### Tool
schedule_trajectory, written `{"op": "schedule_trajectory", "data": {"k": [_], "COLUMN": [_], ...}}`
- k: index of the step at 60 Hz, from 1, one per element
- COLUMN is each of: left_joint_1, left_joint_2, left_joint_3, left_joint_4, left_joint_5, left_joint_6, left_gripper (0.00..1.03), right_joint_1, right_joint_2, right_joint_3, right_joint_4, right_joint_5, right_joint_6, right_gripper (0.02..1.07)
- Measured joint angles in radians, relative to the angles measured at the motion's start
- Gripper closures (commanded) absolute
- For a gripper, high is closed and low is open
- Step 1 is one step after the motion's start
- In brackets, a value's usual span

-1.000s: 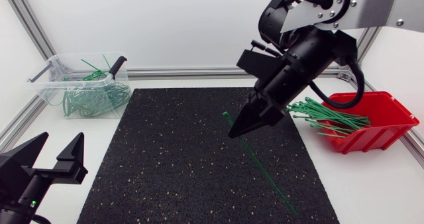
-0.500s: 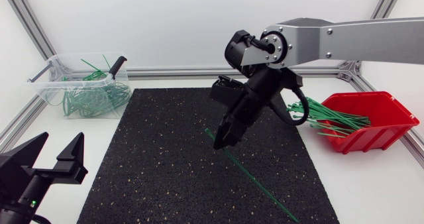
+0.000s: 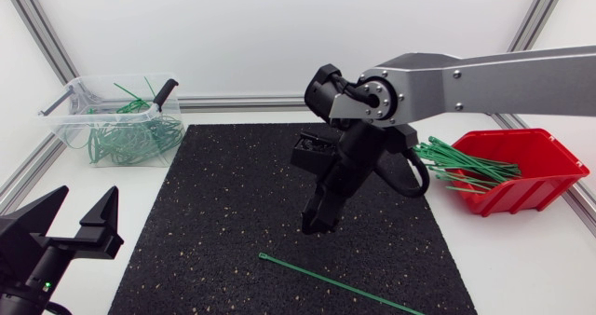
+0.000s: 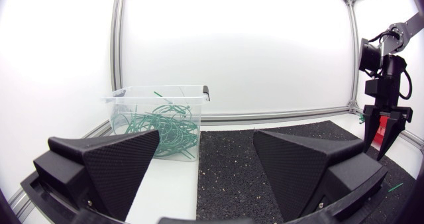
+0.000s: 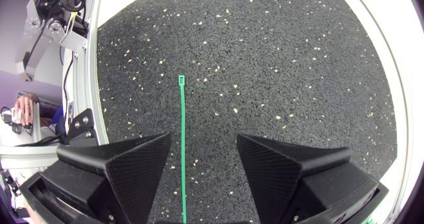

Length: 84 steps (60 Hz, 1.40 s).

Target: Take a green cable tie from the red box, thread the tail through the head to close it, then place it in the transparent bin on the left.

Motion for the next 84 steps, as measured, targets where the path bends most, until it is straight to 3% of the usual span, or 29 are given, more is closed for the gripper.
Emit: {"op": "schedule_trajectory", "data": {"k": [9, 15, 18, 27, 34, 43, 57, 61, 77, 84], "left_joint_1": [0.0, 0.001, 0.012, 0.113, 0.109, 0.098, 0.064, 0.061, 0.057, 0.051], "left_joint_2": [0.0, 0.109, 0.203, 0.351, 0.354, 0.396, 0.541, 0.565, 0.57, 0.57], "left_joint_3": [0.002, 0.053, 0.085, 0.155, 0.185, 0.224, 0.283, 0.29, 0.291, 0.292], "left_joint_4": [-0.009, -0.085, -0.102, -0.123, -0.166, -0.195, -0.207, -0.207, -0.233, -0.262], "left_joint_5": [0.008, 0.013, 0.032, 0.195, 0.247, 0.342, 0.409, 0.417, 0.438, 0.442], "left_joint_6": [0.0, 0.0, 0.0, 0.0, 0.0, -0.002, -0.004, -0.004, -0.003, 0.002], "left_gripper": [0.04, 0.04, 0.04, 0.04, 0.05, 0.06, 0.06, 0.06, 0.06, 0.06], "right_joint_1": [0.066, 0.119, 0.136, 0.178, 0.195, 0.208, 0.227, 0.235, 0.263, 0.267], "right_joint_2": [-0.058, -0.056, -0.052, 0.002, 0.057, 0.099, 0.155, 0.167, 0.203, 0.206], "right_joint_3": [-0.05, -0.061, -0.061, -0.061, -0.061, -0.061, -0.061, -0.063, -0.071, -0.075], "right_joint_4": [0.051, 0.082, 0.093, 0.119, 0.139, 0.177, 0.231, 0.259, 0.295, 0.307], "right_joint_5": [0.087, 0.109, 0.109, 0.114, 0.134, 0.162, 0.18, 0.193, 0.234, 0.241], "right_joint_6": [0.024, 0.032, 0.034, 0.037, 0.037, 0.037, 0.037, 0.037, 0.037, 0.037], "right_gripper": [0.26, 0.25, 0.17, 0.13, 0.13, 0.23, 0.43, 0.48, 0.49, 0.63]}}
